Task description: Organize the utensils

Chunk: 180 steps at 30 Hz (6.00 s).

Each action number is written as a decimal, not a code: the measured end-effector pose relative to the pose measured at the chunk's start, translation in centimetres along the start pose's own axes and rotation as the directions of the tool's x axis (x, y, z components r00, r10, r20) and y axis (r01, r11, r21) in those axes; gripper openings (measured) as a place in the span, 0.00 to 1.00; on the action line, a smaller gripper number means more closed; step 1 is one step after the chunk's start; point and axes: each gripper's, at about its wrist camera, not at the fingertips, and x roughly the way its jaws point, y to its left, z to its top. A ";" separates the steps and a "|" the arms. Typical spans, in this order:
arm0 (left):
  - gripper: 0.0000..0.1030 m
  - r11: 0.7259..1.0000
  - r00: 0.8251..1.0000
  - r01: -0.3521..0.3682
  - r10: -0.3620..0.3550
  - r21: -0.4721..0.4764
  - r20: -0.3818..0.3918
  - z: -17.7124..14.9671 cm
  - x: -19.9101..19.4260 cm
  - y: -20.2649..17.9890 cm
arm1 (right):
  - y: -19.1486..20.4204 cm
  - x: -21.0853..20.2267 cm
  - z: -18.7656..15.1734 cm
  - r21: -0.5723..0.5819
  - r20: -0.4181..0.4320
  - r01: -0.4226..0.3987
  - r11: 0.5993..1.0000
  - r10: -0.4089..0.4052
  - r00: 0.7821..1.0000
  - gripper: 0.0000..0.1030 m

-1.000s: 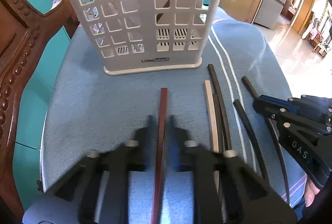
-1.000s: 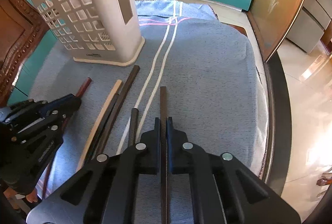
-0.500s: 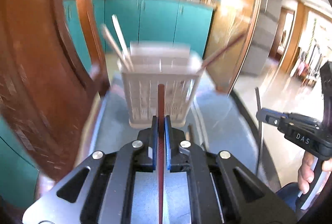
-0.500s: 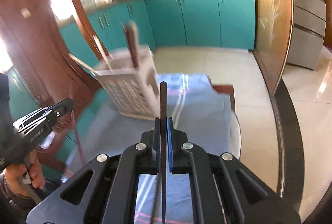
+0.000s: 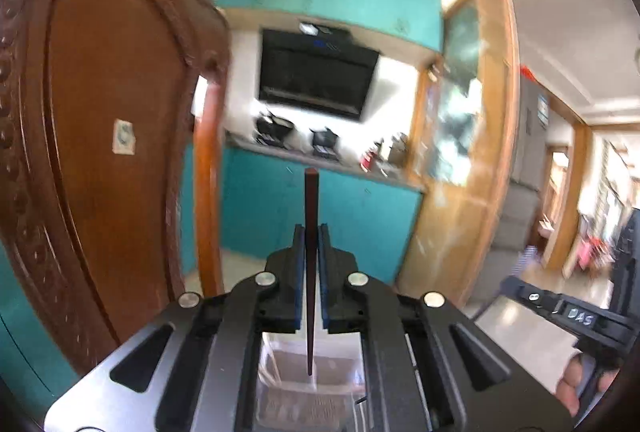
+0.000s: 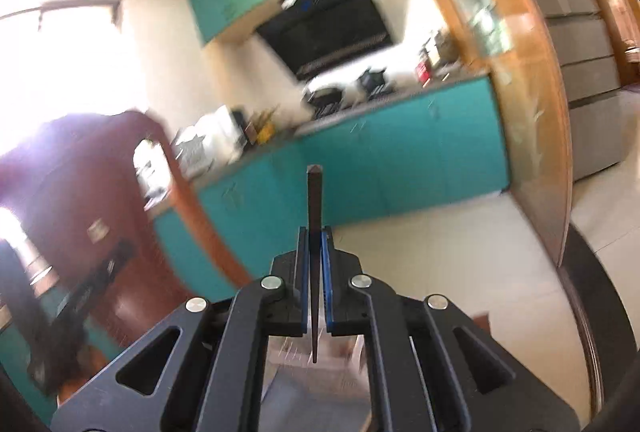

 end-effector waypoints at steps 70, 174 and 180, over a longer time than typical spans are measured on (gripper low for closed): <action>0.39 0.983 0.515 0.110 0.072 0.149 -0.854 -28.8 8.9 -0.3 | -7.6 7.1 -24.1 -0.226 -0.755 0.186 0.956 -0.293 0.587 0.12; 0.28 0.946 0.516 0.213 0.103 0.244 -0.851 -29.8 11.2 -2.1 | -6.6 8.2 -24.9 -0.361 -0.677 0.226 0.905 -0.421 0.604 0.01; 0.28 0.945 0.530 0.201 0.118 0.260 -0.839 -29.9 11.0 -2.4 | -6.7 8.4 -25.0 -0.383 -0.667 0.240 0.892 -0.446 0.597 0.02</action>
